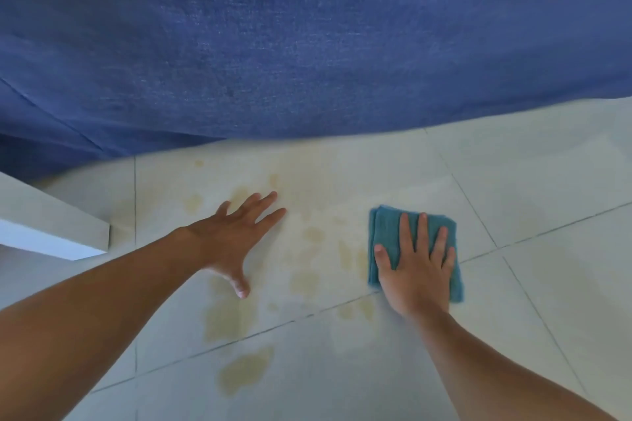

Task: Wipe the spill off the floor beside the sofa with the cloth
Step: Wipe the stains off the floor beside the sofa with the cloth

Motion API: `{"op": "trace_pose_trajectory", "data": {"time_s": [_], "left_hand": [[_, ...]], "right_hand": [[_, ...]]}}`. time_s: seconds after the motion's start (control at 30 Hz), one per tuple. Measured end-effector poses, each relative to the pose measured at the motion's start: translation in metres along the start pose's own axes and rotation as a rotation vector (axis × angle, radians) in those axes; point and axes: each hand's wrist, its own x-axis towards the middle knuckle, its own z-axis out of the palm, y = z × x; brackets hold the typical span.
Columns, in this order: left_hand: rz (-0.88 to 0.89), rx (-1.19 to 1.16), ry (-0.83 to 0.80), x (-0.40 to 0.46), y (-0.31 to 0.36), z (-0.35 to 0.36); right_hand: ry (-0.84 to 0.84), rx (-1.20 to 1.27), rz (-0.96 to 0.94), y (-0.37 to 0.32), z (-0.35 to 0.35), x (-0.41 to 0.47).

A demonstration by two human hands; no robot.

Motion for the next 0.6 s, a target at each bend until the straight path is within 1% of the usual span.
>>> {"op": "trace_pose_trajectory", "data": {"time_s": [0.07,0.13,0.23,0.33,0.43,0.53,0.6], "left_hand": [[-0.013,-0.040,0.017,-0.003,-0.004,0.005],[-0.012,-0.059,0.020,-0.002,-0.006,0.007],[-0.027,-0.047,0.002,0.001,-0.007,0.005],[-0.034,-0.029,-0.023,0.001,-0.004,0.004],[-0.026,-0.040,-0.016,-0.003,-0.005,-0.001],[-0.015,-0.057,-0.007,-0.010,-0.011,-0.001],[-0.006,-0.067,0.004,-0.016,-0.017,0.002]], "right_hand": [[0.042,0.004,0.051,0.005,0.014,-0.050],[0.049,0.092,0.101,-0.009,0.028,-0.090],[0.075,0.103,0.085,-0.028,0.039,-0.104],[0.111,0.057,0.042,-0.019,0.038,-0.087],[0.112,0.041,0.030,-0.017,0.024,-0.049],[0.020,-0.047,-0.091,-0.027,0.009,0.002],[0.017,-0.092,-0.167,-0.032,0.003,0.022]]}}
